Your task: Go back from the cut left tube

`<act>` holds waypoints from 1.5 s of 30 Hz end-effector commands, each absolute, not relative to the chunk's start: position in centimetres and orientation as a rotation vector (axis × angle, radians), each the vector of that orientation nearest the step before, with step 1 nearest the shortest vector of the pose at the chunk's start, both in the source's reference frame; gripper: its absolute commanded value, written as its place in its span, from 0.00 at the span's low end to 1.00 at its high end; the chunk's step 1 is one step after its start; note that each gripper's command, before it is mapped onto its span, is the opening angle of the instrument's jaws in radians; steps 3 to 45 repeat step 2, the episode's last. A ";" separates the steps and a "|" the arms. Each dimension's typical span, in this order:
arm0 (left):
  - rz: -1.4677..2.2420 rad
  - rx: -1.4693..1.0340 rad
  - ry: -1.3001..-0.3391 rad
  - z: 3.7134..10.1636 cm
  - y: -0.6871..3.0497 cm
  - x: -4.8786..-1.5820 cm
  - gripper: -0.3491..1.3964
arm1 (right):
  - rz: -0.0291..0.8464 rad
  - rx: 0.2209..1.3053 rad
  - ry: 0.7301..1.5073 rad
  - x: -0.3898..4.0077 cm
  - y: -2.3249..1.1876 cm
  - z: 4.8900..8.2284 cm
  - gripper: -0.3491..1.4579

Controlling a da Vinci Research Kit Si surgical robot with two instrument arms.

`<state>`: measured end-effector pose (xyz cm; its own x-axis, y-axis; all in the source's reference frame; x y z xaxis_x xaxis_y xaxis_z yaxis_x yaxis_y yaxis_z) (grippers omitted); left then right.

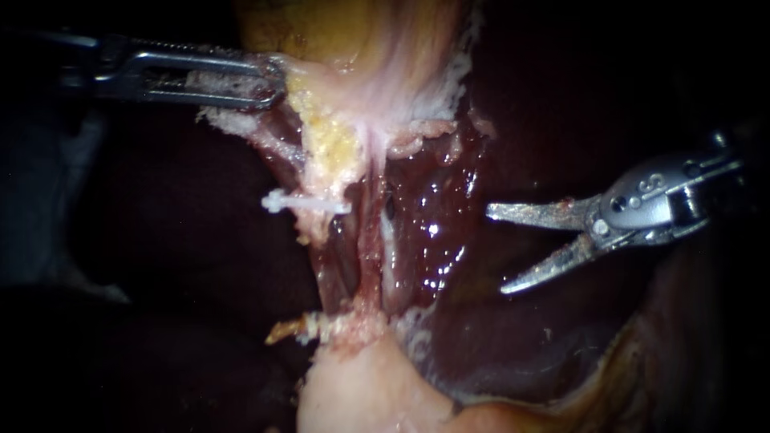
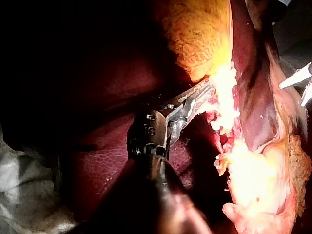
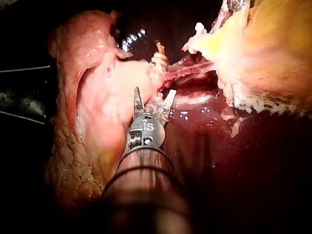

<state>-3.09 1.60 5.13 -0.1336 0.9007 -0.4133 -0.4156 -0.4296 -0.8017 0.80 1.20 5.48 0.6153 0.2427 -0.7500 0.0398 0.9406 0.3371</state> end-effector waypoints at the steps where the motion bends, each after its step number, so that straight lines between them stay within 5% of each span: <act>1: 1.734 -1.141 -0.642 5.13 1.60 -3.09 0.00 | 0.119 0.338 0.905 0.80 1.20 5.48 0.91; 45: 1.734 -1.141 -0.642 5.12 1.60 -3.08 0.00 | 0.119 0.338 0.905 0.80 1.20 5.48 0.91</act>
